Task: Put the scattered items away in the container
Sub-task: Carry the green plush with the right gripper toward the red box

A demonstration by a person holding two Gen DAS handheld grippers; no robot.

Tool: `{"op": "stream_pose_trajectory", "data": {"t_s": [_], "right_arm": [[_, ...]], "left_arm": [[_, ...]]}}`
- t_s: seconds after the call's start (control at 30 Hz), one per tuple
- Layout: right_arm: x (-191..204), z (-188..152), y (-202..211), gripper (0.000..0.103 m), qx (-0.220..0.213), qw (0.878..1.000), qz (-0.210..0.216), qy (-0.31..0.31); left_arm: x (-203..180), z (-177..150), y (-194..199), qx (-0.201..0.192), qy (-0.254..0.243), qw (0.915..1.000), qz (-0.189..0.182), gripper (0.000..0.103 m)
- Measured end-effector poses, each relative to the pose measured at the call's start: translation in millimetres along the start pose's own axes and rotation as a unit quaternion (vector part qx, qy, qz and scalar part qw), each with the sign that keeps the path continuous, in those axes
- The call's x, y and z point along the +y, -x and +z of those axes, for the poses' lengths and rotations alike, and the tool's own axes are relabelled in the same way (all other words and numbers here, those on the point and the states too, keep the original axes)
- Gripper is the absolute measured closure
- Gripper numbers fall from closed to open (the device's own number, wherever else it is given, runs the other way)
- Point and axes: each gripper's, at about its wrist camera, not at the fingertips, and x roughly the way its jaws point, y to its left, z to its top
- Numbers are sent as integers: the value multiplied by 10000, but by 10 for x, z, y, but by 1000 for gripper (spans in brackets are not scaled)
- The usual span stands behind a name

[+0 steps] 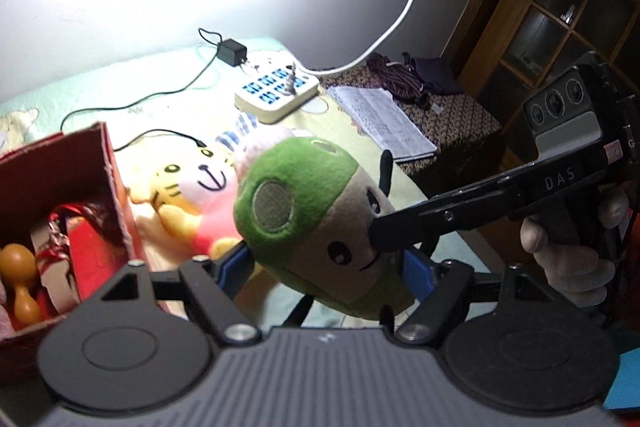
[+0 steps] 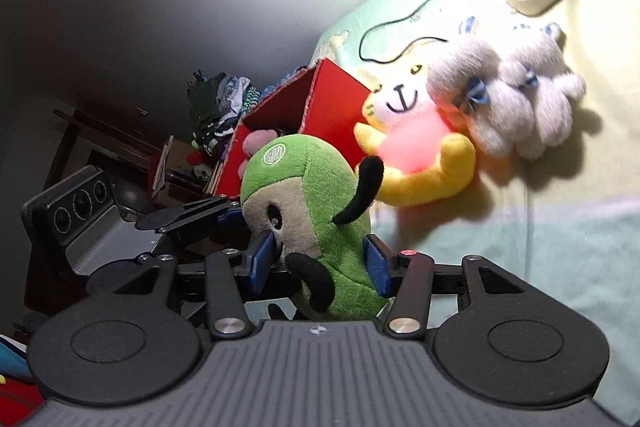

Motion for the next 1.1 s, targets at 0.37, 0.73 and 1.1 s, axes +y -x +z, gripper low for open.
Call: {"op": "stream_pose_trajectory", "data": {"t_s": [0.37,0.73,1.1], "right_arm": [[787,447,-534,51,-607,9970,28,483],[1244,758,-1548,51,-1011,9934,84,542],[1063,576,-2378,51,-777,9965,-242,-201]], "left_arm": [[840,315,710,-644,-134,9970,413,24],[1834,348,856,-404,15,9951,901,24],[2372,22,471,348,68,9935,1081,24]]}}
